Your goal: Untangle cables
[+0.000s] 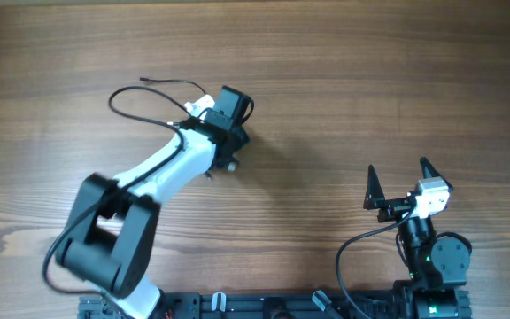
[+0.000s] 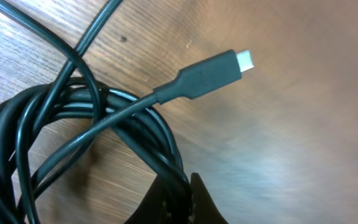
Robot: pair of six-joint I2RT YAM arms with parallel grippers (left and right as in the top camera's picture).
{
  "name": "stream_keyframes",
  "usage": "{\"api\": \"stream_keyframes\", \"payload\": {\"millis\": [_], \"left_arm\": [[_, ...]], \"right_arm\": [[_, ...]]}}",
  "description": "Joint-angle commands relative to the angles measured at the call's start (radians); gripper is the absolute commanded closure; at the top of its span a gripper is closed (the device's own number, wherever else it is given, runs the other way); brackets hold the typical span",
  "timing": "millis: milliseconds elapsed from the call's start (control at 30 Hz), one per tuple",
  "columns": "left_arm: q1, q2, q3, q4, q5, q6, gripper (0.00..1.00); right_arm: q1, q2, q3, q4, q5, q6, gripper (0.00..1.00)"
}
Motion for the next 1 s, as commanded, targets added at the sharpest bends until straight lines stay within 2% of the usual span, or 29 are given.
{"api": "stream_keyframes", "payload": {"millis": [0, 67, 133, 200, 267, 300, 333, 367, 400, 433, 467, 533, 567, 600, 633, 667, 700, 767, 833, 967], "left_arm": [[0.002, -0.125, 0.04, -0.041, 0.042, -0.645, 0.96], [0.002, -0.13, 0.04, -0.056, 0.16, -0.924, 0.96], [-0.006, -0.119, 0.04, -0.064, 0.245, -1.122, 0.95], [-0.023, -0.11, 0.04, -0.09, 0.239, -1.206, 0.85], [-0.039, -0.101, 0.04, -0.089, 0.232, -1.206, 0.84], [-0.047, -0.101, 0.04, -0.086, 0.232, -1.206, 0.69], [-0.056, -0.1, 0.04, -0.086, 0.216, -1.204, 0.36], [-0.058, -0.1, 0.04, -0.086, 0.195, -1.166, 0.14], [-0.057, -0.1, 0.04, -0.084, 0.167, -1.092, 0.0], [-0.052, -0.101, 0.04, -0.077, 0.14, -0.997, 0.0], [-0.036, -0.102, 0.04, -0.027, 0.11, -0.736, 0.0], [-0.009, -0.103, 0.04, 0.084, 0.122, -0.286, 0.0], [0.007, -0.106, 0.04, 0.158, 0.156, 0.016, 0.0], [0.02, -0.108, 0.04, 0.196, 0.19, 0.242, 0.0], [0.032, -0.109, 0.04, 0.22, 0.229, 0.462, 0.01], [0.039, -0.109, 0.04, 0.219, 0.235, 0.684, 0.09], [0.043, -0.108, 0.04, 0.21, 0.232, 0.895, 0.11], [0.043, -0.1, 0.04, 0.192, 0.232, 1.241, 0.11], [0.042, -0.093, 0.04, 0.196, 0.233, 1.396, 0.11], [0.042, -0.06, 0.04, 0.211, 0.288, 1.422, 0.15]], "right_arm": [[0.003, -0.011, -0.002, 0.002, 0.01, -0.01, 0.0], [0.003, -0.011, -0.002, 0.002, 0.01, -0.01, 0.0], [0.003, -0.011, -0.002, 0.002, 0.01, -0.01, 0.0], [0.003, -0.011, -0.002, 0.002, 0.01, -0.01, 0.0], [0.003, -0.011, -0.002, 0.002, 0.01, -0.01, 0.0], [0.003, -0.011, -0.002, 0.002, 0.01, -0.01, 0.0], [0.003, -0.011, -0.002, 0.002, 0.01, -0.01, 0.0], [0.003, -0.011, -0.002, 0.002, 0.01, -0.01, 0.0], [0.003, -0.011, -0.002, 0.002, 0.01, -0.01, 0.0], [0.003, -0.011, -0.002, 0.002, 0.01, -0.01, 0.0], [0.003, -0.011, -0.002, 0.002, 0.01, -0.01, 0.0], [0.003, -0.011, -0.002, 0.002, 0.01, -0.01, 0.0], [0.003, -0.011, -0.002, 0.002, 0.01, -0.01, 0.0], [0.003, -0.011, -0.002, 0.002, 0.01, -0.01, 0.0], [0.003, -0.011, -0.002, 0.002, 0.01, -0.01, 0.0], [0.003, -0.011, -0.002, 0.002, 0.01, -0.01, 0.0], [0.003, -0.011, -0.002, 0.002, 0.01, -0.01, 0.0], [0.003, -0.011, -0.002, 0.002, 0.01, -0.01, 0.0], [0.003, -0.011, -0.002, 0.002, 0.01, -0.01, 0.0], [0.003, -0.011, -0.002, 0.002, 0.01, -0.01, 0.0]]}}
